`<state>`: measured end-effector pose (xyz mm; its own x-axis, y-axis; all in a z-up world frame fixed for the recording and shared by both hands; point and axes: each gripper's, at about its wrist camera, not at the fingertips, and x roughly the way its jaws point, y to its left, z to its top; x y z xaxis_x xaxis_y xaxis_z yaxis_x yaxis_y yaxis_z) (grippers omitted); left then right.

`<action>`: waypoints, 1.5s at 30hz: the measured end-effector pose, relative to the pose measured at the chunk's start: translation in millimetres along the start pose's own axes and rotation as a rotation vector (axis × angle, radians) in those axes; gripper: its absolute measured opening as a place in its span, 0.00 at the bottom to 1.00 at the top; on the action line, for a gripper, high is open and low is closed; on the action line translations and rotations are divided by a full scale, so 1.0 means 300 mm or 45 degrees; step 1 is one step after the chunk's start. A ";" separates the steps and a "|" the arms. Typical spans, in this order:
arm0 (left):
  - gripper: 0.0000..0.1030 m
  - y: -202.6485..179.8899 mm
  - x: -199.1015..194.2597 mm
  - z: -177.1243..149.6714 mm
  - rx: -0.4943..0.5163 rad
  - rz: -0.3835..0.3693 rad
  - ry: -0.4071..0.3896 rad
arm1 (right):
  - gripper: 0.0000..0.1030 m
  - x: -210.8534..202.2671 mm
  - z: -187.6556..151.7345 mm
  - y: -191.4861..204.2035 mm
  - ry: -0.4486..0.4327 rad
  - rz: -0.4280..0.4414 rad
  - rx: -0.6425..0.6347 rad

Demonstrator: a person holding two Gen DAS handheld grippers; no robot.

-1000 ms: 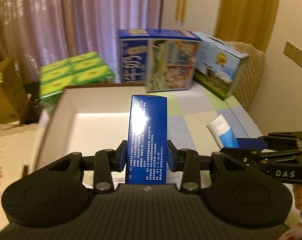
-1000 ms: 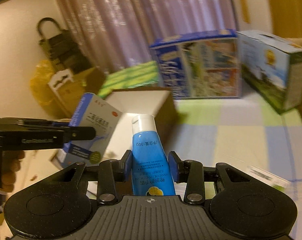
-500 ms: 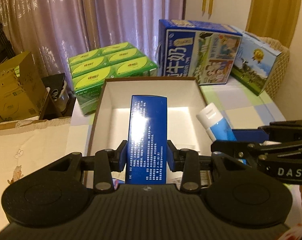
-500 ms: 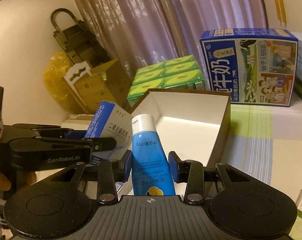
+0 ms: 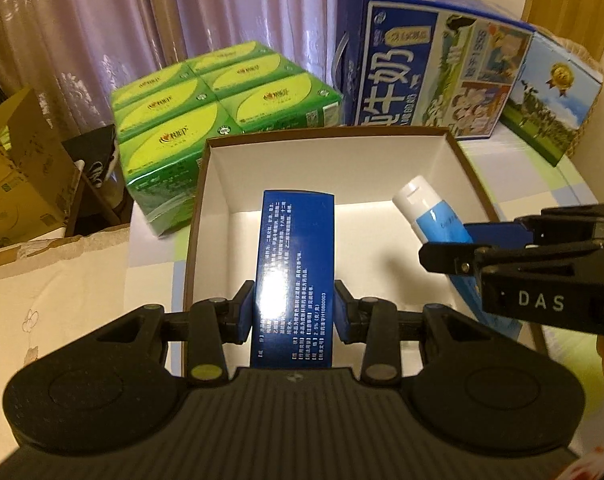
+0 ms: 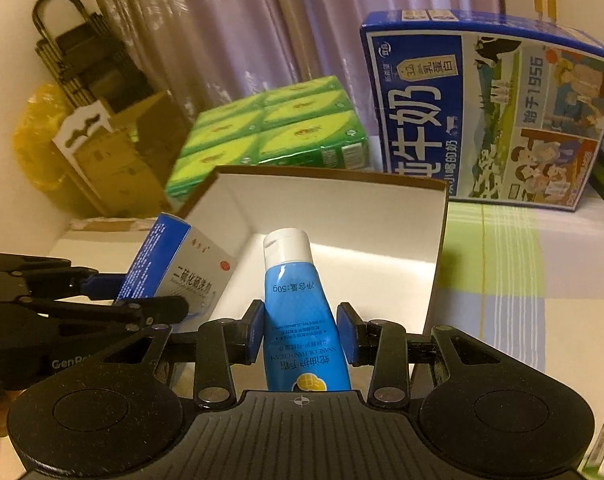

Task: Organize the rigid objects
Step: 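Carry the blue medicine box and blue tube over the brown box, then open both grippers to drop the medicine box and tube into the box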

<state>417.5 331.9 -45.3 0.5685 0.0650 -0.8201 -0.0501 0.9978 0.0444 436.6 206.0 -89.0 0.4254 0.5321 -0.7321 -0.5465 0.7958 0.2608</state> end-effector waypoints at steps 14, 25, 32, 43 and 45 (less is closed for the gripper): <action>0.33 0.020 0.223 0.094 0.034 -0.024 0.074 | 0.35 0.174 0.084 -0.054 0.058 -0.105 -0.091; 0.52 0.021 0.259 0.121 0.064 -0.014 0.019 | 0.35 0.217 0.106 -0.052 0.047 -0.152 -0.143; 0.52 0.033 0.226 0.112 0.047 -0.017 0.009 | 0.55 0.174 0.106 -0.062 0.036 -0.155 -0.143; 0.52 0.031 0.156 0.082 0.034 -0.020 -0.008 | 0.59 0.085 0.049 -0.035 0.034 -0.114 -0.126; 0.52 0.029 0.136 0.078 0.031 -0.023 -0.016 | 0.60 0.063 0.039 -0.030 0.031 -0.103 -0.120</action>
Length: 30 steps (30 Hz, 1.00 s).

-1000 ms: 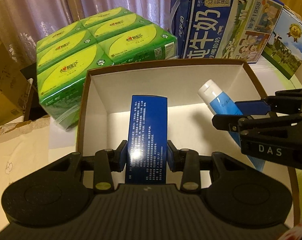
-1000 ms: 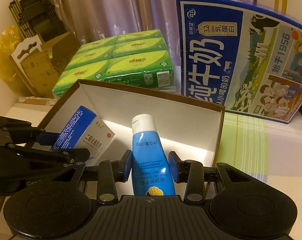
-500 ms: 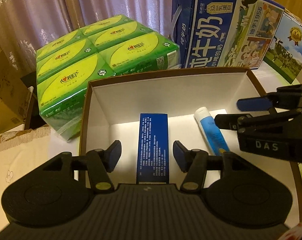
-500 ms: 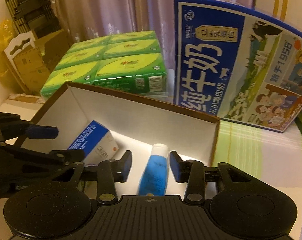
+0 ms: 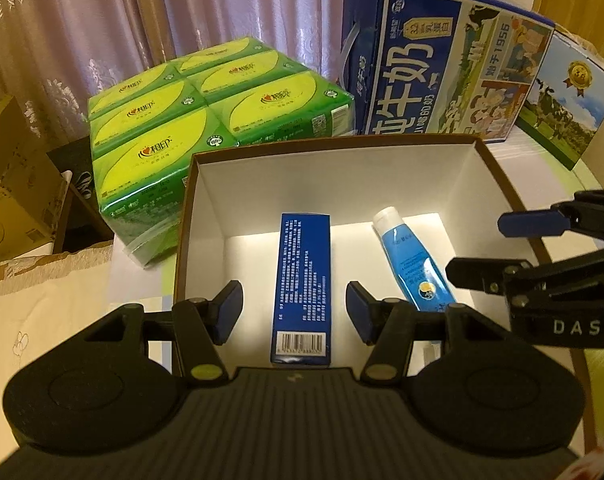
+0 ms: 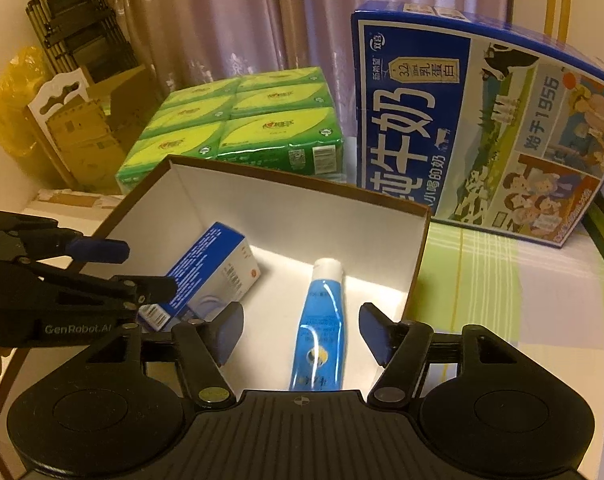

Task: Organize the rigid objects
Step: 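Open both grippers to drop the medicine box and tube into the box, then withdraw both tools from the box toward the white-green box and fan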

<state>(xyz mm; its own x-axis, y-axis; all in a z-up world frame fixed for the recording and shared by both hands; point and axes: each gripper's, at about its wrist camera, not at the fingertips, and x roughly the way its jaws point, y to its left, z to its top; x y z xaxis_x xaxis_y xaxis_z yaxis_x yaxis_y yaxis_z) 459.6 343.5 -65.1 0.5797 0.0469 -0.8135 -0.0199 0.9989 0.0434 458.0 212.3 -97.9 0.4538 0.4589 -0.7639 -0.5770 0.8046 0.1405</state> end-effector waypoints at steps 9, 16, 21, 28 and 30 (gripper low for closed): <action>0.52 -0.023 -0.120 -0.041 -0.020 -0.010 -0.032 | 0.63 -0.137 -0.047 0.018 -0.053 0.050 0.044; 0.52 -0.048 -0.250 -0.100 -0.045 -0.010 -0.067 | 0.66 -0.262 -0.102 0.041 -0.102 0.082 0.063; 0.53 -0.078 -0.349 -0.153 -0.069 -0.012 -0.093 | 0.68 -0.357 -0.150 0.052 -0.136 0.096 0.077; 0.53 -0.142 -0.464 -0.240 -0.071 -0.024 -0.112 | 0.69 -0.470 -0.235 0.064 -0.158 0.120 0.086; 0.53 -0.158 -0.492 -0.261 -0.078 -0.023 -0.119 | 0.69 -0.493 -0.261 0.064 -0.157 0.133 0.095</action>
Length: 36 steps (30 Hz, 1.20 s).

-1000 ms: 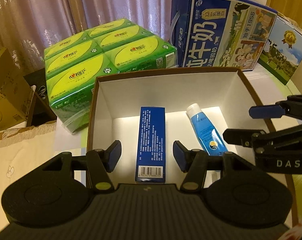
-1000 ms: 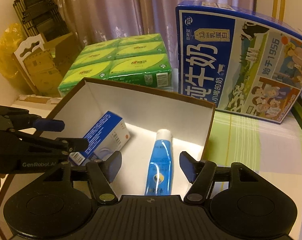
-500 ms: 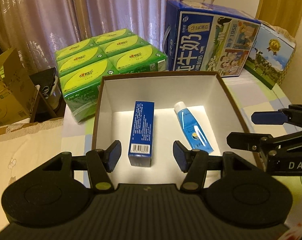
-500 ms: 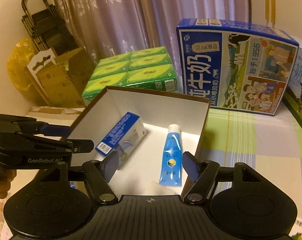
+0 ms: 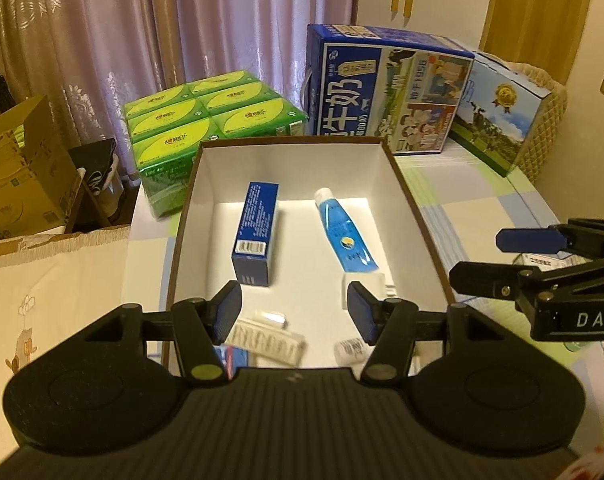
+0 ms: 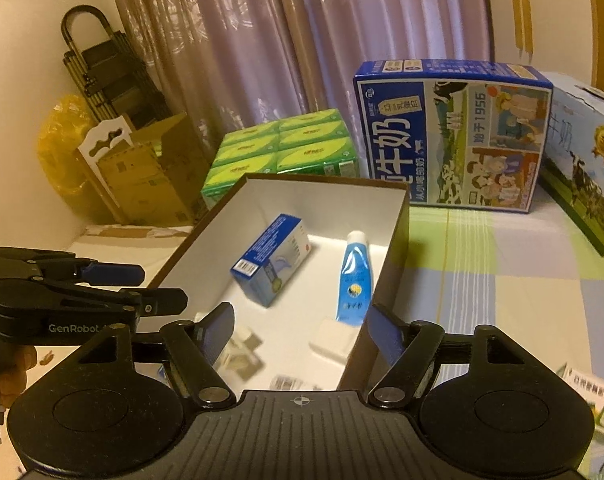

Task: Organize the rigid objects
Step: 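Withdraw both tools from the box toward the white-green box and fan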

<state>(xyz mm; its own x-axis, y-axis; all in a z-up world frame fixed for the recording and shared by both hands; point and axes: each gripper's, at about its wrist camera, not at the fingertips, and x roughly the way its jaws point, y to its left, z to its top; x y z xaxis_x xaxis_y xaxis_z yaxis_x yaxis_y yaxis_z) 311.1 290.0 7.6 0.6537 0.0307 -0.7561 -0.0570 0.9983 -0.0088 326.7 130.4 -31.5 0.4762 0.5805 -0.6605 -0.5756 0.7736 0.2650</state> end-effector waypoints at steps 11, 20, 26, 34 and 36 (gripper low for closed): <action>0.53 -0.117 -0.130 -0.158 -0.036 -0.027 0.008 | 0.69 -0.151 -0.126 -0.026 0.015 0.036 0.050; 0.53 -0.220 -0.183 -0.254 -0.073 -0.018 0.041 | 0.69 -0.250 -0.207 -0.084 0.029 0.051 0.077; 0.53 -0.312 -0.188 -0.316 -0.081 -0.036 0.084 | 0.69 -0.297 -0.278 -0.149 0.071 0.032 0.113; 0.53 -0.452 -0.174 -0.370 -0.068 -0.090 0.143 | 0.69 -0.368 -0.355 -0.243 0.128 0.010 0.166; 0.53 -0.480 -0.169 -0.379 -0.064 -0.096 0.154 | 0.69 -0.385 -0.371 -0.266 0.137 0.002 0.183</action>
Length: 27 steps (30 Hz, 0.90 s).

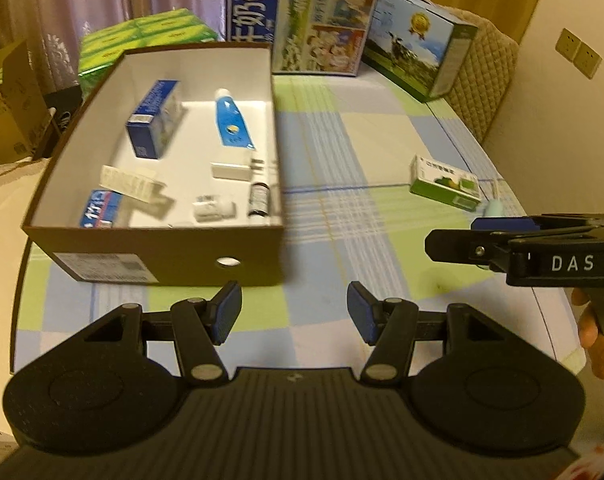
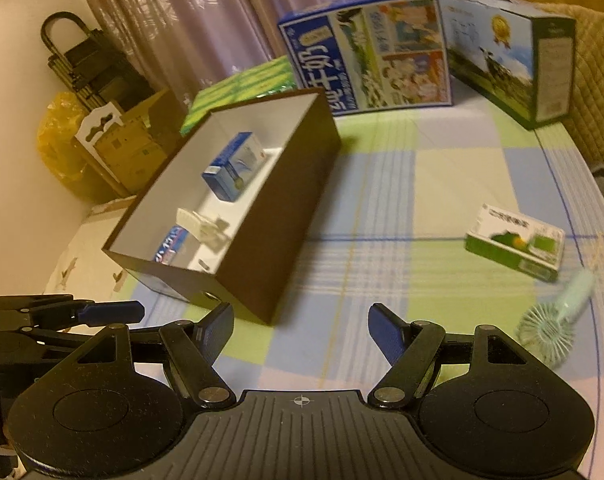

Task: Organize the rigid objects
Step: 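Withdraw both tools from the box toward the white-green box and fan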

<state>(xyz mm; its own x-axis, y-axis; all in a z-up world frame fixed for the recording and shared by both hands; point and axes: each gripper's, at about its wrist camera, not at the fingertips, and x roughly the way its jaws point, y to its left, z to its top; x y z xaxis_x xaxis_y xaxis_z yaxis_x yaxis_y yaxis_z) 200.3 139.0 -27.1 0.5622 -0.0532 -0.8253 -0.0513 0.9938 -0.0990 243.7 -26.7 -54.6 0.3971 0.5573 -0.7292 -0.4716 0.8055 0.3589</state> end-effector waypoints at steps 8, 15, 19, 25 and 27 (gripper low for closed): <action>0.53 -0.101 0.040 -0.012 0.026 -0.024 0.036 | 0.69 -0.058 -0.045 -0.139 0.014 -0.084 0.111; 0.53 -0.208 0.092 0.007 0.088 -0.077 0.052 | 0.69 -0.114 -0.072 -0.291 -0.003 -0.222 0.237; 0.53 -0.269 0.131 0.029 0.133 -0.111 0.064 | 0.69 -0.139 -0.084 -0.360 -0.007 -0.276 0.282; 0.53 -0.352 0.202 0.066 0.191 -0.142 0.075 | 0.69 -0.137 -0.110 -0.443 -0.004 -0.359 0.344; 0.53 -0.371 0.225 0.076 0.206 -0.147 0.079 | 0.69 -0.128 -0.115 -0.467 -0.002 -0.381 0.355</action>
<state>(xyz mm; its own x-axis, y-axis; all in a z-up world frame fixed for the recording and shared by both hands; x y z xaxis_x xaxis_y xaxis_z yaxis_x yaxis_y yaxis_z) 262.9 27.0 -59.0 0.5045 -0.1684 -0.8468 0.1465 0.9833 -0.1082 267.3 -167.7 -97.1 0.4859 0.2899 -0.8246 -0.1035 0.9559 0.2750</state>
